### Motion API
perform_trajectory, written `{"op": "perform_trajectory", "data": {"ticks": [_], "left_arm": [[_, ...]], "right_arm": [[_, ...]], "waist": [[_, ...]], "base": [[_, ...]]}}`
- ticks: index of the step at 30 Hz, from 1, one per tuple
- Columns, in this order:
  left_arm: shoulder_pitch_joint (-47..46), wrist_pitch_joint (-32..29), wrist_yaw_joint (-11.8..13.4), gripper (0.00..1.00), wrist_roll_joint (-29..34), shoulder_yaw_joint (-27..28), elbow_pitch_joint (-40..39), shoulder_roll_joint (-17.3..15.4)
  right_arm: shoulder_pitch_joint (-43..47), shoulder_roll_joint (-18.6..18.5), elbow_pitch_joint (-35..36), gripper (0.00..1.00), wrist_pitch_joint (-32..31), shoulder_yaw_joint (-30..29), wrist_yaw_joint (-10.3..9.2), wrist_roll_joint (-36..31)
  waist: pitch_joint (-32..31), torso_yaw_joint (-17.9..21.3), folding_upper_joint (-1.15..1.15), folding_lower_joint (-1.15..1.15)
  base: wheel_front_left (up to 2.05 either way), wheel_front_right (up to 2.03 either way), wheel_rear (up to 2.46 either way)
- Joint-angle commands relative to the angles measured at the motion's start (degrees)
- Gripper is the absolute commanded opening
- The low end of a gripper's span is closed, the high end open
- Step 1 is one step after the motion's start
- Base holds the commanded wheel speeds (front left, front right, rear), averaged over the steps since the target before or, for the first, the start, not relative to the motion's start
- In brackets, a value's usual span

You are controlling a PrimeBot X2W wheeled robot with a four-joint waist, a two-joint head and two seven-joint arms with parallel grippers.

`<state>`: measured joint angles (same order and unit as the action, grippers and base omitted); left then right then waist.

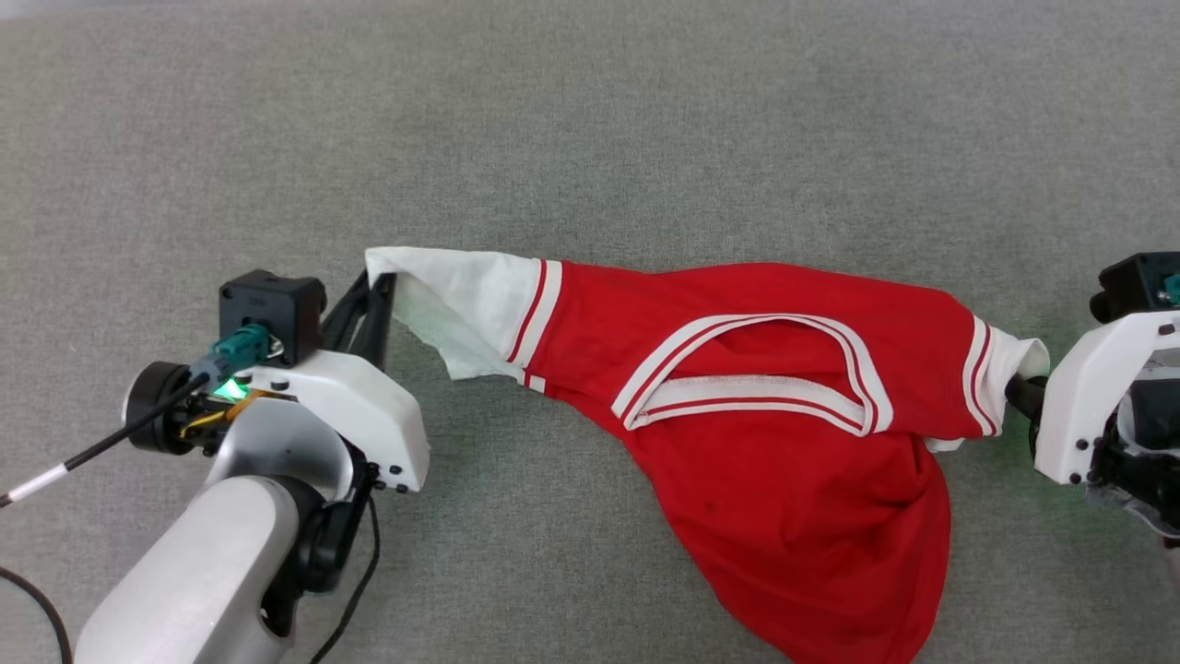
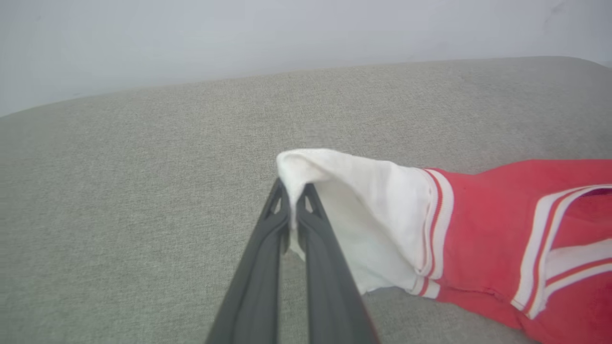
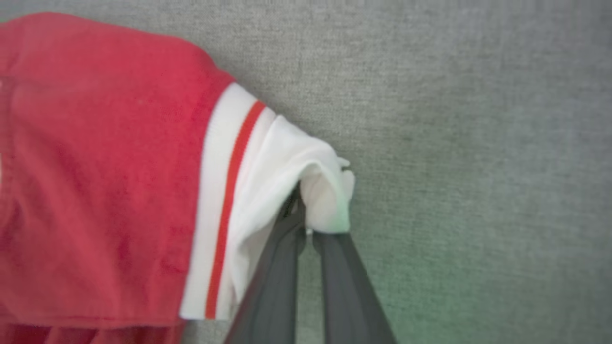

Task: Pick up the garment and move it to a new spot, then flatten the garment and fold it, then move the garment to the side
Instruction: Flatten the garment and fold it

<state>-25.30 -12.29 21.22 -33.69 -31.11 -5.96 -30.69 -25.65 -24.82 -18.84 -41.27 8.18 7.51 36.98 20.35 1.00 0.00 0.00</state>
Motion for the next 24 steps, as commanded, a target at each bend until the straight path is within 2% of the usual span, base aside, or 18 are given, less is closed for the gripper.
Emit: {"op": "perform_trajectory", "data": {"ticks": [1,4,8,13,19,24], "left_arm": [[-0.43,0.54,0.14,0.0,0.18,0.46,0.11,-0.26],[-1.02,2.33,0.64,0.0,0.73,1.45,0.0,-0.44],[-2.48,5.19,1.0,0.0,0.87,3.35,-0.55,-0.24],[-7.2,10.02,0.53,0.0,1.38,6.05,0.4,0.86],[-15.18,13.43,-2.07,0.0,0.21,8.08,3.89,2.84],[-24.51,14.2,-3.92,0.0,1.03,8.89,6.99,3.47]], "right_arm": [[0.44,0.24,-0.32,0.0,0.37,0.64,-0.03,-0.33],[-2.04,-1.41,2.86,0.0,4.7,-0.13,-0.04,-2.5],[-3.68,-1.44,6.21,0.0,10.21,-1.37,-0.06,-5.35],[-8.12,0.24,9.84,0.0,16.48,-3.8,-0.05,-8.5],[-14.42,2.37,11.73,0.0,20.01,-6.25,-0.05,-11.09],[-22.06,3.92,13.56,0.0,20.59,-7.58,-0.05,-12.54]], "waist": [[-0.54,0.26,0.0,0.0],[-1.84,0.86,0.0,0.0],[-3.99,1.72,0.0,0.0],[-5.91,2.59,0.0,0.0],[-6.63,3.07,0.0,0.0],[-3.68,3.44,0.0,0.0]], "base": [[0.0,0.0,0.0],[0.0,0.0,0.0],[0.0,0.0,0.0],[0.0,0.0,0.0],[0.0,0.0,0.0],[0.0,0.0,0.0]]}}
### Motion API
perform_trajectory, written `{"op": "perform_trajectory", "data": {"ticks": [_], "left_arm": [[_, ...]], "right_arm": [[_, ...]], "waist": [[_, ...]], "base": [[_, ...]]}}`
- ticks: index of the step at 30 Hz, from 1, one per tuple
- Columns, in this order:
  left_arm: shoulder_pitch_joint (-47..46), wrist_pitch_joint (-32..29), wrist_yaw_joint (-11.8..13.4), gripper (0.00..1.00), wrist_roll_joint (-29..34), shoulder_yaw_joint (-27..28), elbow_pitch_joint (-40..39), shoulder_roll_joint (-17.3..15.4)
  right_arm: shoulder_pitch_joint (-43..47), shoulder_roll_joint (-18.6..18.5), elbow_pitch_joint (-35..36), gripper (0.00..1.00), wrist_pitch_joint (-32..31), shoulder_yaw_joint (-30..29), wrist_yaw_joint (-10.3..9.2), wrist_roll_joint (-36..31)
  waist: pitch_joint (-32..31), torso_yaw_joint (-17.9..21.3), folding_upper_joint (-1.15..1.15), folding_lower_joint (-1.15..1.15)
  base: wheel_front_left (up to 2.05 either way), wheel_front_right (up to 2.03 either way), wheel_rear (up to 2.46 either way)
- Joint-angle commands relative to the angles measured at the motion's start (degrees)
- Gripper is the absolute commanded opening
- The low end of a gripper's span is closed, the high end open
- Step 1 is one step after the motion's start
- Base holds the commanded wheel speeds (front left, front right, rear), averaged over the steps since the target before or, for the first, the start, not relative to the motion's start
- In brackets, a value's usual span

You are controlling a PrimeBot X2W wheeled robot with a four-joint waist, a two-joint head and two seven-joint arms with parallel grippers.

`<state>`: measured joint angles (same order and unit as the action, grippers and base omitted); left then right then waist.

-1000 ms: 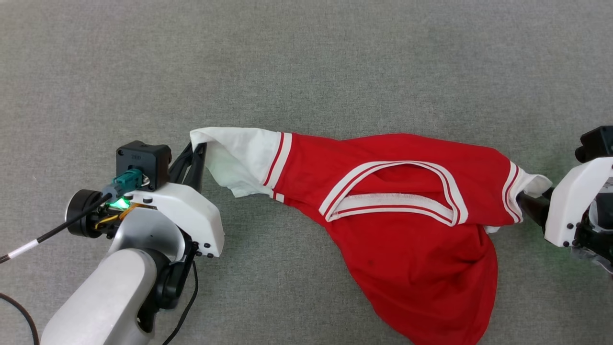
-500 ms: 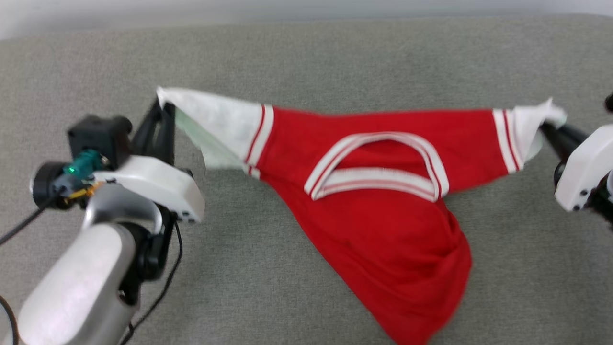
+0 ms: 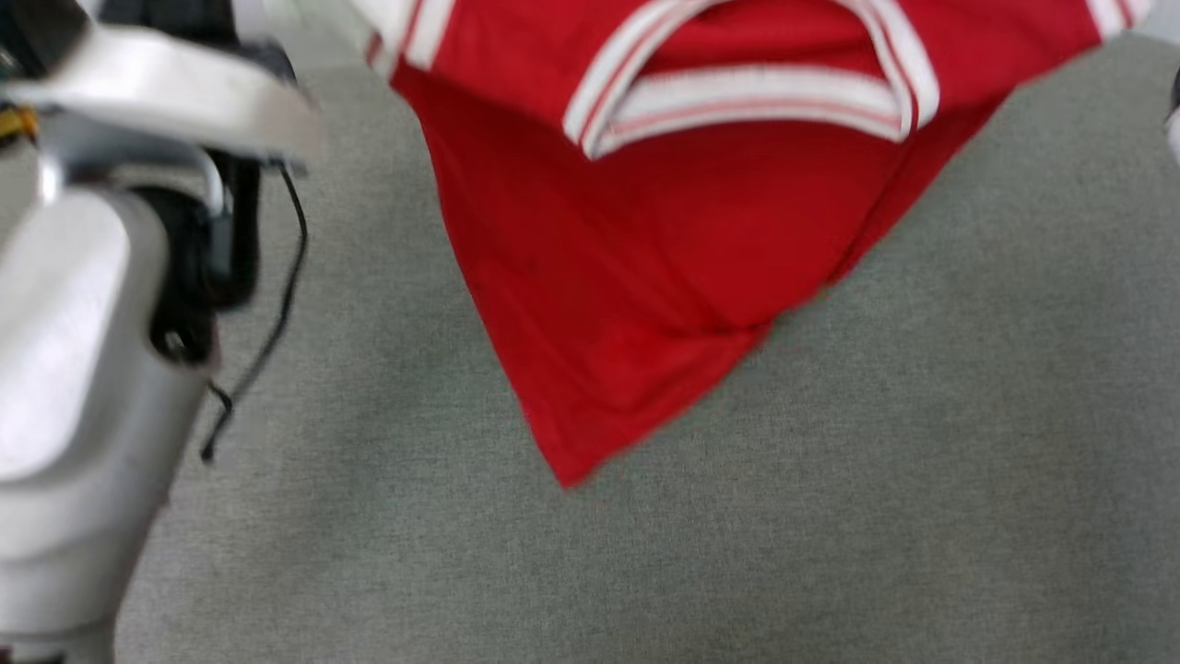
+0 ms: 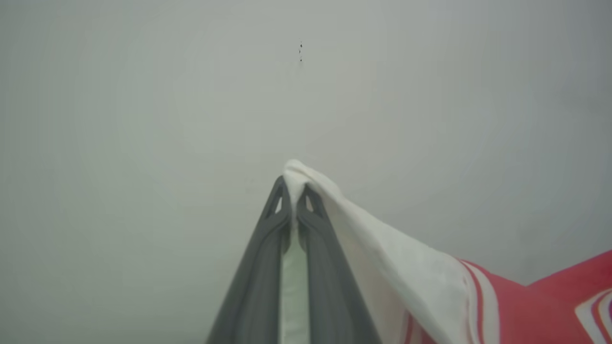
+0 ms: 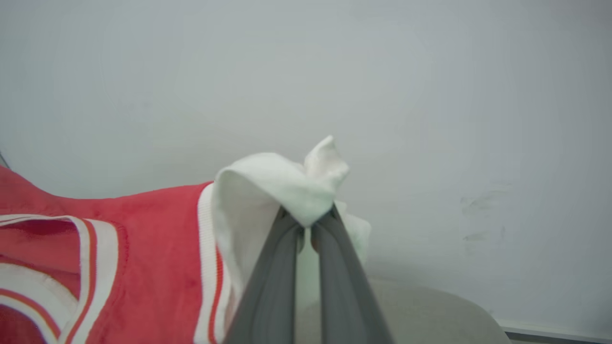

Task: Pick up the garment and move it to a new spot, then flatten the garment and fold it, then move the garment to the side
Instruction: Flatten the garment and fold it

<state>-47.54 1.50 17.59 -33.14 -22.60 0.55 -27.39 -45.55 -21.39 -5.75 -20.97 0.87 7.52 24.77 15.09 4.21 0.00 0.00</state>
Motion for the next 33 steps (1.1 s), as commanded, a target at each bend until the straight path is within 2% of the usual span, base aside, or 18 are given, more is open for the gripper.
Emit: {"op": "perform_trajectory", "data": {"ticks": [1,11,13,14,16,24,29,33], "left_arm": [[-4.6,0.6,-0.48,0.0,0.95,0.57,1.12,0.17],[-29.27,0.54,-3.46,0.0,4.22,1.52,9.31,0.94],[-33.57,0.5,-4.26,0.0,4.44,1.78,11.06,0.82],[-39.21,0.44,-5.37,0.0,4.88,1.8,13.58,1.03],[-42.51,0.32,-5.89,0.0,5.18,1.63,15.34,1.3],[-48.77,0.69,-7.83,0.0,5.6,0.25,24.76,2.52],[-47.93,1.85,-9.22,0.0,5.39,-0.83,30.64,3.32],[-45.33,4.4,-11.56,0.0,3.58,-1.28,37.89,5.28]], "right_arm": [[-3.96,0.68,0.75,0.0,0.11,-0.31,-0.06,-0.53],[-26.66,1.13,-1.17,0.0,1.58,0.31,-0.06,0.25],[-31.02,1.0,-2.73,0.0,1.85,0.69,-0.06,0.24],[-36.86,0.63,-5.17,0.0,2.34,1.45,-0.06,0.35],[-40.68,0.33,-6.89,0.0,2.79,1.92,-0.06,0.65],[-49.37,0.82,-17.5,0.0,8.6,7.24,-0.05,2.88],[-49.58,1.57,-23.93,0.0,12.37,10.83,-0.05,4.13],[-47.42,2.36,-32.15,0.0,15.65,15.27,-0.05,6.94]], "waist": [[2.54,0.31,0.0,0.0],[13.5,0.62,0.0,0.0],[15.49,0.83,0.0,0.0],[18.33,0.86,0.0,0.0],[20.35,0.82,0.0,0.0],[25.94,1.14,0.0,0.0],[26.82,1.19,0.0,0.0],[26.63,0.89,0.0,0.0]], "base": [[0.0,0.0,0.0],[0.0,0.0,0.0],[0.0,0.0,0.0],[0.0,0.0,0.0],[0.0,0.0,0.0],[0.0,0.0,0.0],[0.0,0.0,0.0],[0.0,0.0,0.0]]}}
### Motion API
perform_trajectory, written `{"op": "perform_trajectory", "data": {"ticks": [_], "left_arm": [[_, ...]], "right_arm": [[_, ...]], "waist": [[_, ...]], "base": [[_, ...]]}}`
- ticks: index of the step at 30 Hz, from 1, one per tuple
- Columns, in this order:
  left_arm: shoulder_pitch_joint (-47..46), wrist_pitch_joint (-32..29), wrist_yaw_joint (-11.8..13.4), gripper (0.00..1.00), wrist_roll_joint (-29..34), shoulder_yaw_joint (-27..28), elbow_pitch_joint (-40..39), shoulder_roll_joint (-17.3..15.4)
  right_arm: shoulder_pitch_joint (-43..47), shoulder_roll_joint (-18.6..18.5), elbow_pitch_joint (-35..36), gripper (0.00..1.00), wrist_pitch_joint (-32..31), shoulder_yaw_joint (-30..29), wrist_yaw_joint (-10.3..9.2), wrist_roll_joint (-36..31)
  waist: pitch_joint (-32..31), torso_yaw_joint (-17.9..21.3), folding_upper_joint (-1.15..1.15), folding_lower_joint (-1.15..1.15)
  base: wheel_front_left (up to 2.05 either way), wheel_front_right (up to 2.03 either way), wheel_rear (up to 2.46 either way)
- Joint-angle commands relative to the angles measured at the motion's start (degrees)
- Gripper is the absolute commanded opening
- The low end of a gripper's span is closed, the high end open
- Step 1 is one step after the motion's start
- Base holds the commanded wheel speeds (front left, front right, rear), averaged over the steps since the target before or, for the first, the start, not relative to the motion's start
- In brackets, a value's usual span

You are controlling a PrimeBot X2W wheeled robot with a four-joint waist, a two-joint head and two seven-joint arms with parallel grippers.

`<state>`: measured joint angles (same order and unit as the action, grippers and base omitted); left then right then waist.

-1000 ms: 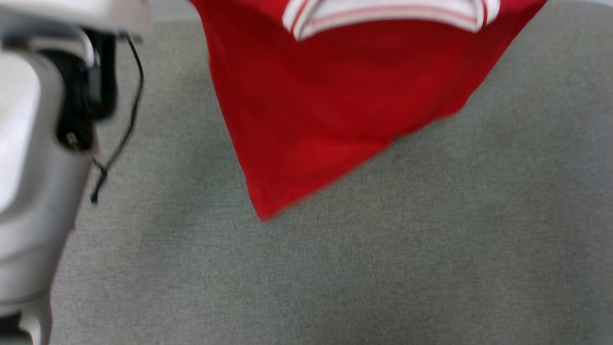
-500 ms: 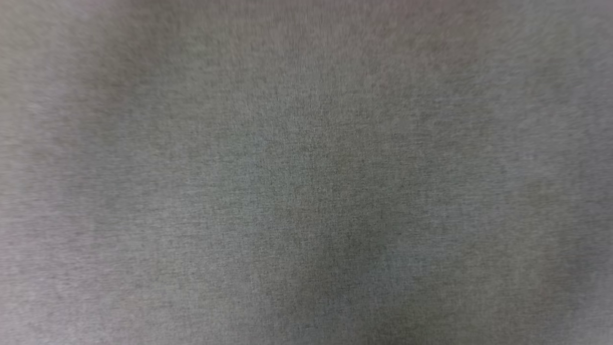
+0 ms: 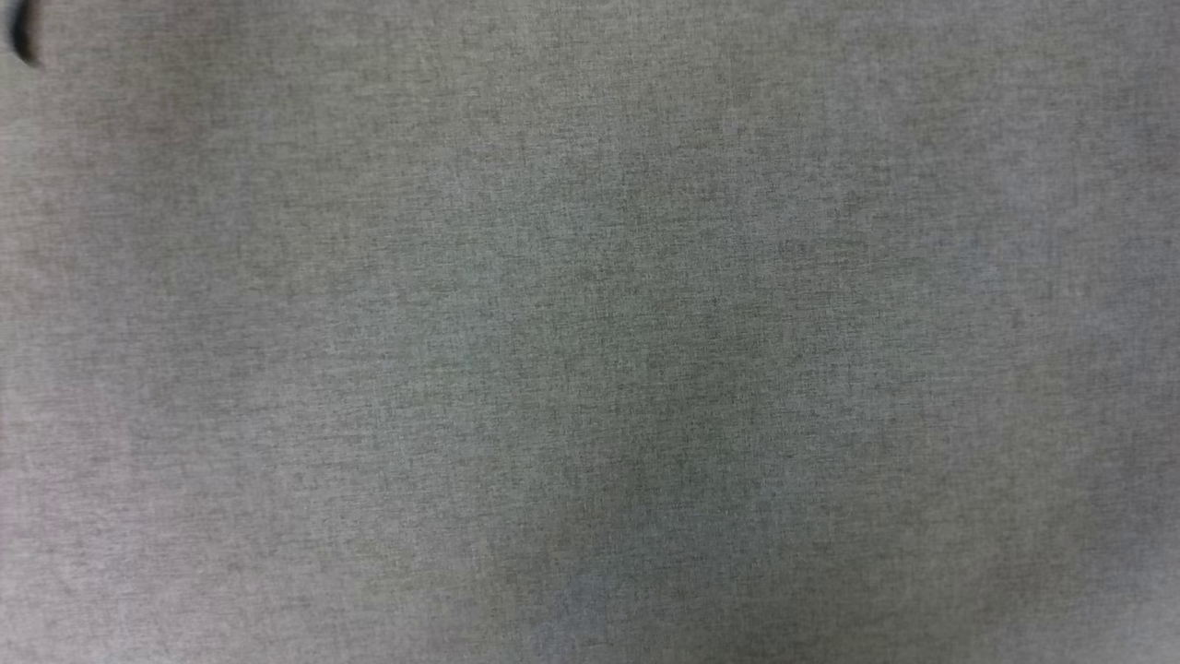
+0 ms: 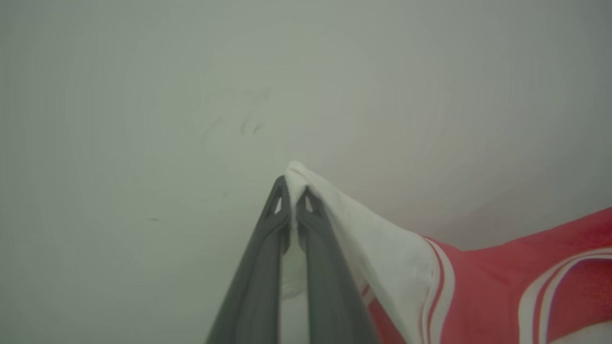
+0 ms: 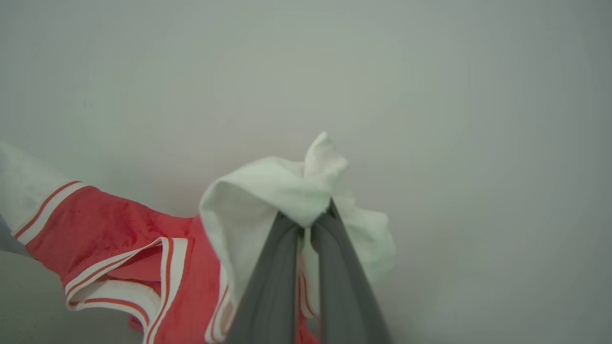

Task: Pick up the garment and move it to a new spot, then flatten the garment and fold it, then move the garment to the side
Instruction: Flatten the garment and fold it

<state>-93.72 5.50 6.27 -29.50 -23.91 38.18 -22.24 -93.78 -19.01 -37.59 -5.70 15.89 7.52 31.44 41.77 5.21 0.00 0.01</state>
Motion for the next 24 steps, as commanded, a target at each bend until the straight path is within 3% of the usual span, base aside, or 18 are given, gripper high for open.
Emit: {"op": "perform_trajectory", "data": {"ticks": [1,7,14,19,24], "left_arm": [[1.68,0.77,-0.84,0.0,-0.19,-0.35,1.74,0.4],[7.46,4.01,-3.96,0.0,-2.34,-0.6,7.3,1.69],[20.93,8.39,-6.67,0.0,-5.63,-0.07,11.37,4.03],[32.3,9.6,-6.1,0.0,-7.02,2.43,9.65,3.7],[45.52,9.77,-4.09,0.0,-7.17,7.09,1.44,2.4]], "right_arm": [[1.27,0.05,-1.79,0.0,0.91,1.02,-0.05,0.9],[5.99,0.74,-7.94,0.0,3.75,5.18,-0.06,4.47],[18.68,-0.34,-11.01,0.0,7.35,11.38,-0.05,9.4],[29.19,-1.93,-9.54,0.0,10.47,15.01,-0.05,13.29],[38.27,-4.64,-6.2,0.0,14.21,17.64,-0.06,15.63]], "waist": [[-0.22,-0.18,0.0,-0.01],[-2.9,-0.05,0.0,-0.01],[-8.77,-0.54,0.0,-0.01],[-13.03,-0.25,0.0,-0.01],[-17.12,0.28,0.0,-0.01]], "base": [[0.0,0.0,0.0],[0.0,0.0,0.0],[0.0,0.0,0.0],[0.0,0.0,0.0],[0.0,0.0,0.0]]}}
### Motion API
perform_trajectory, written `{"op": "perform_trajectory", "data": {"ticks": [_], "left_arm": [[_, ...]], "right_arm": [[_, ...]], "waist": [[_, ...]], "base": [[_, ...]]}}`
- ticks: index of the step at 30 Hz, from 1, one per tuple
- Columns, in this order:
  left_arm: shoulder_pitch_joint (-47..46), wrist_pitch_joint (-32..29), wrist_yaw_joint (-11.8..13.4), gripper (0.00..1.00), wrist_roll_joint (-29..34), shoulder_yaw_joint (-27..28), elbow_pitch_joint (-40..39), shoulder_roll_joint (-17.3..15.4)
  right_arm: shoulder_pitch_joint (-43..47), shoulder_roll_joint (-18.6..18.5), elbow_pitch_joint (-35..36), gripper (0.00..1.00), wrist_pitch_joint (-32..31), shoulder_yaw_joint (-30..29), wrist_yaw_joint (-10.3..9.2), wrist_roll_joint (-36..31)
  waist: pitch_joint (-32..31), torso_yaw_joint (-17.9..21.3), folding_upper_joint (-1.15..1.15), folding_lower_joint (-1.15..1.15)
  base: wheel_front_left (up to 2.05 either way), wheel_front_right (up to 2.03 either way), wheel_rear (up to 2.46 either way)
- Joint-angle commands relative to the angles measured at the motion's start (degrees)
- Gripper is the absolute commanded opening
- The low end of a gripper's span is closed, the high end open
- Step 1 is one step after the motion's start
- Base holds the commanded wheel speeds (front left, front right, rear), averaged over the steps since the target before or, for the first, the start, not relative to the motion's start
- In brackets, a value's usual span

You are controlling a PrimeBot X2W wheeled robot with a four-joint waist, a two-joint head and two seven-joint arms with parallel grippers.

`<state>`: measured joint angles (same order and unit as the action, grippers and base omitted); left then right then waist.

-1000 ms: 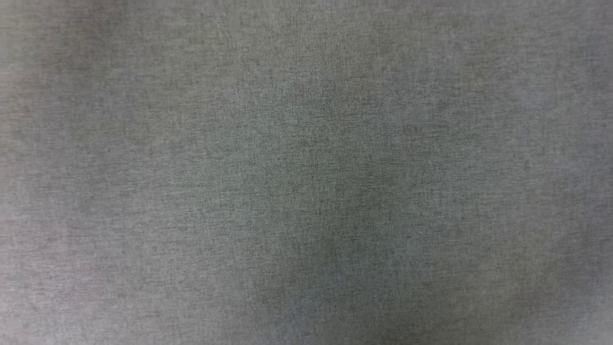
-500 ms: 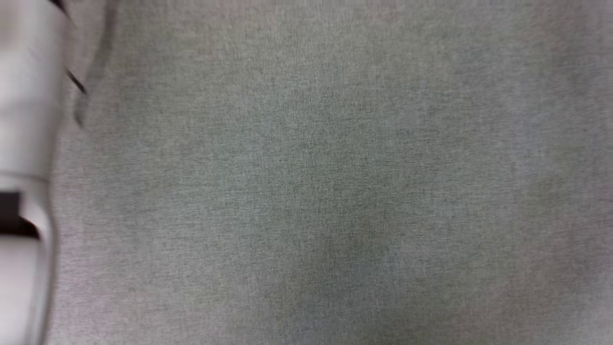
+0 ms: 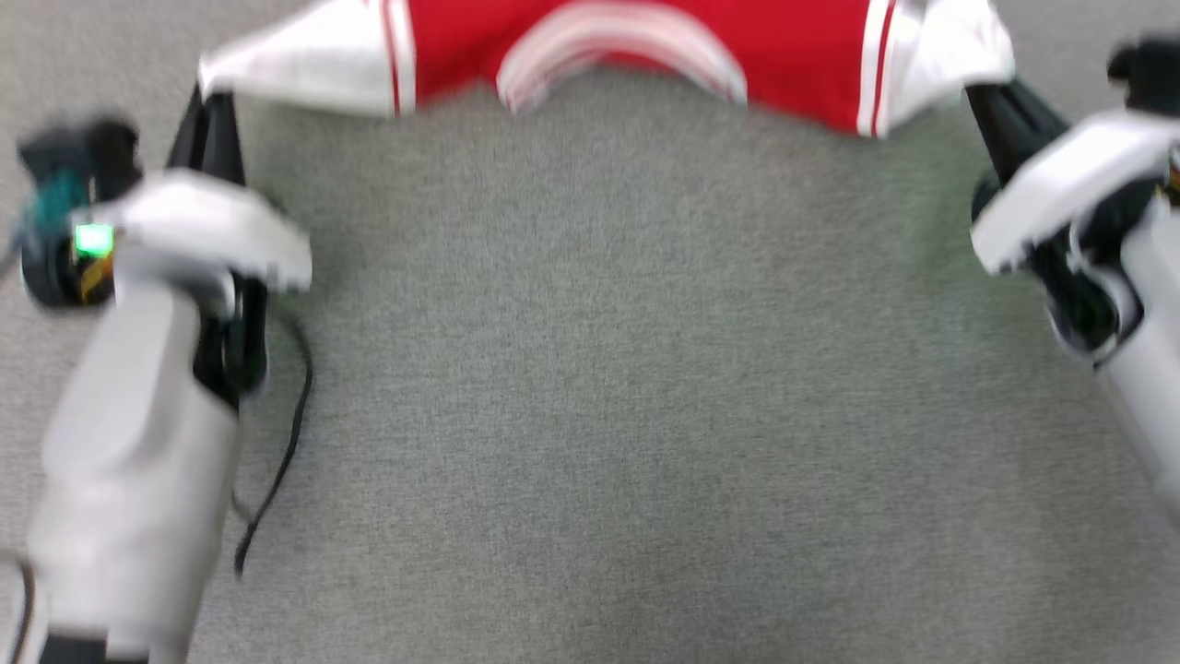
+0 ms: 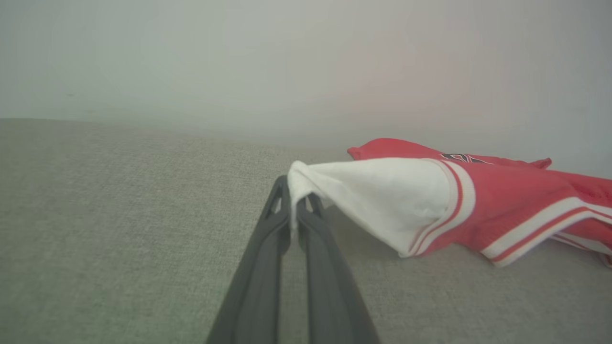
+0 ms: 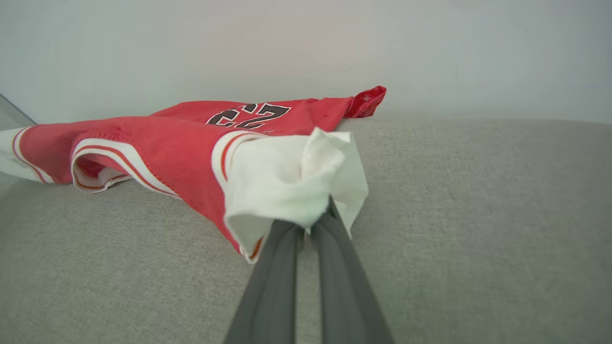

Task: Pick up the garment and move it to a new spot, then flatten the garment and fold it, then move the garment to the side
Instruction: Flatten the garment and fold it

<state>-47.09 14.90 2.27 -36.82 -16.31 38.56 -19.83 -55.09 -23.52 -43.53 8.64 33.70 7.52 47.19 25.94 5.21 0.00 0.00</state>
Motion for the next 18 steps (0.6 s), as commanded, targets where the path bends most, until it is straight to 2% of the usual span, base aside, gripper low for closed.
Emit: {"op": "perform_trajectory", "data": {"ticks": [1,9,14,18], "left_arm": [[1.64,0.37,0.53,0.0,0.5,0.52,-1.14,-0.36],[24.1,0.15,6.18,0.0,2.52,3.47,-20.32,-2.0],[35.96,-3.01,11.25,0.0,2.91,3.75,-32.76,-3.41],[44.07,-5.77,15.2,0.0,3.25,4.13,-41.35,-4.62]], "right_arm": [[1.33,-0.63,0.59,0.0,0.57,0.06,-0.06,0.36],[14.87,-6.11,9.89,0.0,1.5,0.68,-0.06,0.54],[24.21,-8.65,16.88,0.0,-0.71,-2.69,-0.06,-0.99],[32.99,-9.05,22.65,0.0,-3.75,-7.46,-0.06,-2.88]], "waist": [[-2.1,0.28,0.0,0.0],[-8.97,-0.06,0.0,0.0],[-12.46,-0.62,0.0,0.0],[-14.73,-1.26,0.0,0.0]], "base": [[0.0,0.0,0.0],[0.0,0.0,0.0],[0.0,0.0,0.0],[0.0,0.0,0.0]]}}
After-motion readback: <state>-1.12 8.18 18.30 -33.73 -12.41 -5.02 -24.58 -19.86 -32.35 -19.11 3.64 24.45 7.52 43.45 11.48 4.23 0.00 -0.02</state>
